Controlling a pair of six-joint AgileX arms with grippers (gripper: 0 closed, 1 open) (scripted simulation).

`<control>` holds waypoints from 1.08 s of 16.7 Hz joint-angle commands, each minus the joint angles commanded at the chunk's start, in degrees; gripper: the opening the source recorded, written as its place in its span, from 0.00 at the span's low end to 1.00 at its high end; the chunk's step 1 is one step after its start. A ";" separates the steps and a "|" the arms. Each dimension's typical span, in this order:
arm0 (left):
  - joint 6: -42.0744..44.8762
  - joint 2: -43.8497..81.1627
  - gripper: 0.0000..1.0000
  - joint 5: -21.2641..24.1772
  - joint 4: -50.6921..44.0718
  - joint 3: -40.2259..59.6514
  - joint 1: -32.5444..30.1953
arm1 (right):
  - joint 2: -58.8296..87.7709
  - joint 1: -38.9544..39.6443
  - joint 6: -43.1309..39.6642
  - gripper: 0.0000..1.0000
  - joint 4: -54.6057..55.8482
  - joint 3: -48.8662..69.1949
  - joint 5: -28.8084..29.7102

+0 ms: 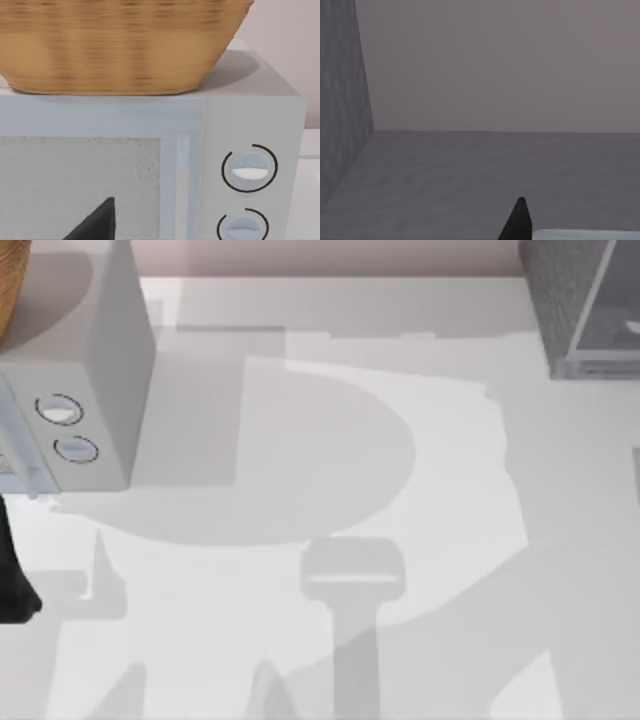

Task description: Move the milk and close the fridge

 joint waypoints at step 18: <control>0.00 0.00 1.00 0.00 0.00 0.00 0.00 | 0.00 0.00 0.00 1.00 0.00 0.00 0.00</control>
